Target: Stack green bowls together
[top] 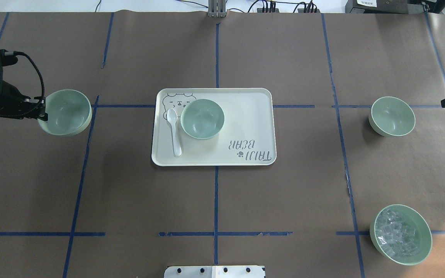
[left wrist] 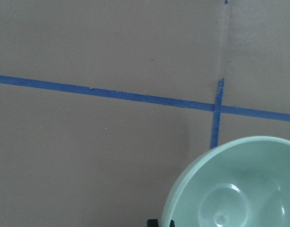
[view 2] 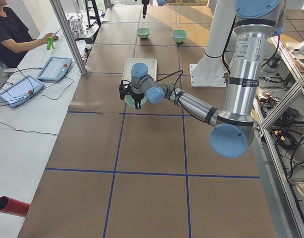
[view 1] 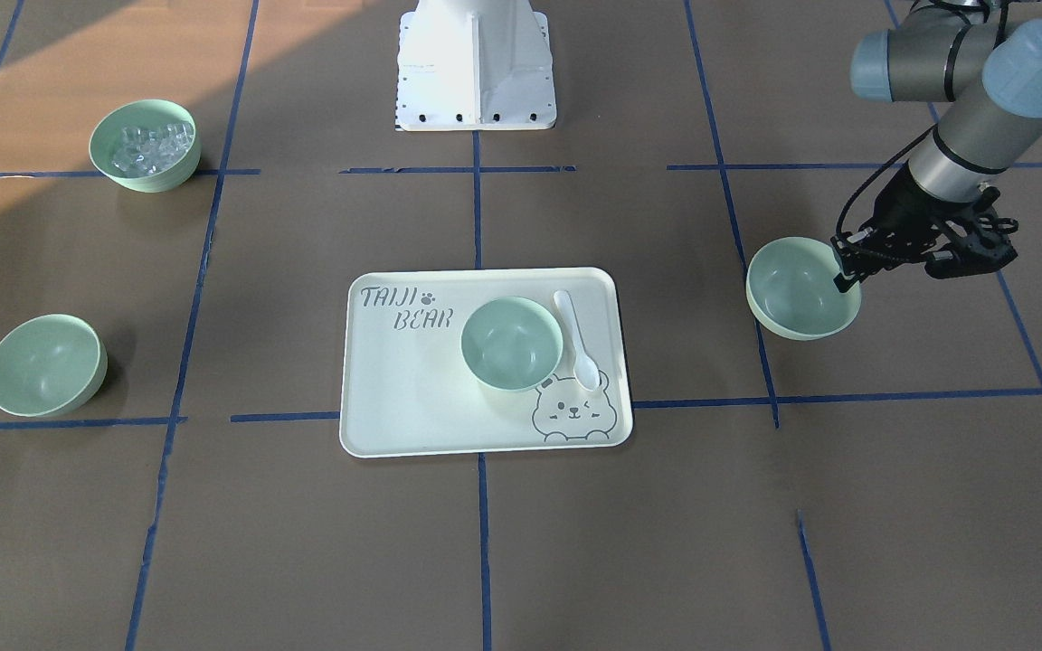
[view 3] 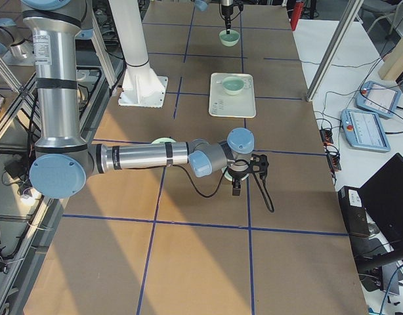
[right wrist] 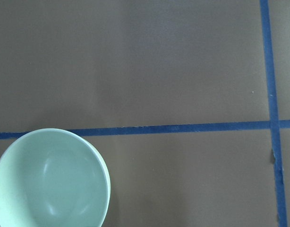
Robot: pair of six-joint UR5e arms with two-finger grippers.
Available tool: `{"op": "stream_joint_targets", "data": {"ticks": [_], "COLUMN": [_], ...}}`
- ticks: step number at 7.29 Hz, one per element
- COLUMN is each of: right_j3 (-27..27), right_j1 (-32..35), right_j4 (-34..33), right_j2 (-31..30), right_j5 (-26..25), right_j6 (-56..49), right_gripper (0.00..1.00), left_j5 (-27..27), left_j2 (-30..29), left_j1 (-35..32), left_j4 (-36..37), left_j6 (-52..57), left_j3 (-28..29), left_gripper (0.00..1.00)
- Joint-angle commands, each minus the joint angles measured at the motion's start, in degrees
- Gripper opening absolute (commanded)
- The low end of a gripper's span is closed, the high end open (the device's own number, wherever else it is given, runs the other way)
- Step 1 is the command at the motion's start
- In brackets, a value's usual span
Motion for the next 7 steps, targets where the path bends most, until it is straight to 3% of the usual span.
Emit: {"op": "stream_joint_targets", "data": {"ticks": [1, 3, 5, 6, 7], "right_j3": [-6.4, -7.9, -8.2, -8.2, -8.2], "right_j1": [-5.8, -6.9, -8.3, -8.8, -9.6], "right_j4": [13.2, 13.2, 13.2, 13.2, 13.2], "right_j2": [1.4, 2.7, 3.5, 3.6, 3.9], "right_j5": [-4.2, -4.3, -4.4, -4.3, -4.3], "right_j6": [10.0, 10.2, 10.4, 11.1, 11.8], "right_gripper": [1.00, 1.00, 0.98, 0.82, 0.58], "left_j5": [0.0, 0.1, 0.1, 0.4, 0.4], "left_j2": [-3.7, -10.1, -13.2, -15.0, -16.3], "left_j1": [0.2, 0.4, 2.3, 4.9, 5.4], "left_j4": [0.9, 6.6, 6.9, 6.9, 6.9], "left_j6": [-5.6, -10.3, -15.0, -17.6, -18.8], "left_j3": [0.0, 0.1, 0.6, 0.9, 1.5], "left_gripper": [0.00, 0.00, 0.00, 0.00, 0.00]}}
